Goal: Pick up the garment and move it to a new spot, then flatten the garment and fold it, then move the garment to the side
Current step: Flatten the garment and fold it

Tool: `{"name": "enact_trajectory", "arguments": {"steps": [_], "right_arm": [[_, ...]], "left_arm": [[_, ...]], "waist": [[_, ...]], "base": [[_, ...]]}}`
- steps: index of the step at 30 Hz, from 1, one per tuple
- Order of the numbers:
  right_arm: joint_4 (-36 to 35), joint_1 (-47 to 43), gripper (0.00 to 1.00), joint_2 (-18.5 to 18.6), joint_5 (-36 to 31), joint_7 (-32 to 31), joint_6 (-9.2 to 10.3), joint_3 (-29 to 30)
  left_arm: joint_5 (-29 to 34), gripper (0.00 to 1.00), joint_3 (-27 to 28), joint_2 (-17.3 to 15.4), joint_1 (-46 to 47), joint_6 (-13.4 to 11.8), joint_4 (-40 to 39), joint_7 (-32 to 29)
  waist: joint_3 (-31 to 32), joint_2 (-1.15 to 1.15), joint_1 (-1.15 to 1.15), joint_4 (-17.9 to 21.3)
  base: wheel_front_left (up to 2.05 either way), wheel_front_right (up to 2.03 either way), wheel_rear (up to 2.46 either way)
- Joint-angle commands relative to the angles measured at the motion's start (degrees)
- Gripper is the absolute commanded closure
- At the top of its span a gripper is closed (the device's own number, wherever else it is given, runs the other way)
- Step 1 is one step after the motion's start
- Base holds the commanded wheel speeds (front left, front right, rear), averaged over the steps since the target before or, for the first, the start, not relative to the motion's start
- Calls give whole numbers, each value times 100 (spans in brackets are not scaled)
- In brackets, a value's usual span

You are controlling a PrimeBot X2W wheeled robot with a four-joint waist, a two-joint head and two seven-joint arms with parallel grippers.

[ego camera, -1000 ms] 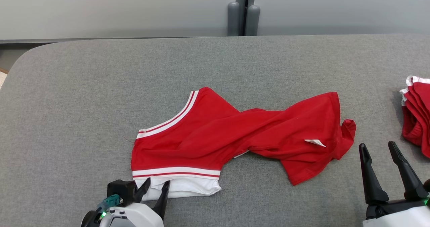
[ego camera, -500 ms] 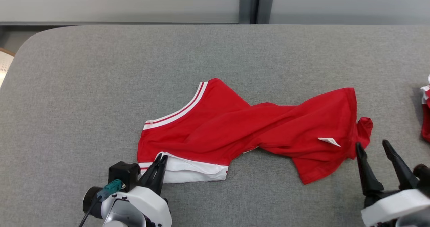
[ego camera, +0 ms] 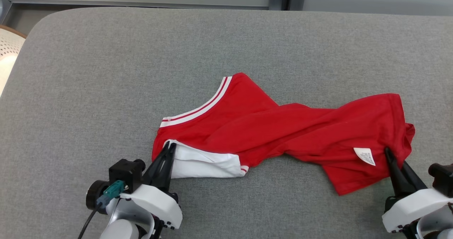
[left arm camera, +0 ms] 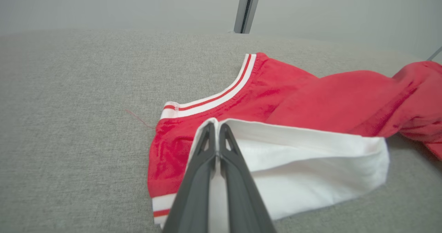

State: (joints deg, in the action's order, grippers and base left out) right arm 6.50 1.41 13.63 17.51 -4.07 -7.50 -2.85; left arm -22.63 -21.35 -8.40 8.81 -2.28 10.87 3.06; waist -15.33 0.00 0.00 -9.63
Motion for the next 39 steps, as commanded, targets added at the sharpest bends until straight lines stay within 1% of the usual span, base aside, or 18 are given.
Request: {"name": "enact_trajectory", "arguments": {"steps": [1,4,7,13,14,19,22,24,26,28,30,34,39], "right_arm": [[-129,-73,100,12,-59,29,2,79],[-420,-143,100,27,-46,77,2,217],[-882,-168,100,182,-10,14,2,351],[-1419,111,100,445,-73,52,3,528],[-1419,111,100,445,-73,52,3,528],[-1952,508,100,822,-49,-193,3,699],[-2112,795,100,1087,110,-357,4,753],[-2150,1053,100,1244,241,-439,4,763],[-2150,1309,100,1352,346,-486,4,754],[-2133,1471,100,1396,450,-561,4,747],[-2096,1609,100,1409,532,-619,4,723],[-2010,1685,100,1308,659,-671,4,732],[-1809,1774,100,1212,802,-670,4,679]], "left_arm": [[55,100,70,-73,93,-42,-41,86],[79,100,160,-125,173,-91,-188,245],[150,100,359,-310,263,-221,-554,429],[274,100,655,-482,597,-386,-1160,736],[274,100,655,-482,597,-386,-1160,736],[430,100,938,-697,1284,-449,-1766,830],[478,100,1067,-848,1915,-397,-1964,733],[487,100,1106,-947,2363,-315,-1963,609],[463,100,1088,-1021,2807,-217,-1889,470],[422,100,1028,-1011,3189,-115,-1757,330],[362,100,978,-1008,3503,-26,-1592,189],[249,100,831,-927,3942,144,-1175,-5],[80,100,747,-815,4329,358,-397,17]], "waist": [[13,0,0,21],[63,0,0,83],[196,0,0,198],[428,0,0,263],[428,0,0,263],[748,0,0,288],[971,0,0,303],[1155,0,0,336],[1333,0,0,380],[1483,0,0,397],[1582,0,0,419],[1651,0,0,429],[1607,0,0,444]], "base": [[0,0,0],[0,0,0],[0,0,0],[0,0,0],[0,0,0],[0,0,0],[0,0,0],[0,0,0],[0,0,0],[0,0,0],[0,0,0],[0,0,0],[0,0,0]]}}
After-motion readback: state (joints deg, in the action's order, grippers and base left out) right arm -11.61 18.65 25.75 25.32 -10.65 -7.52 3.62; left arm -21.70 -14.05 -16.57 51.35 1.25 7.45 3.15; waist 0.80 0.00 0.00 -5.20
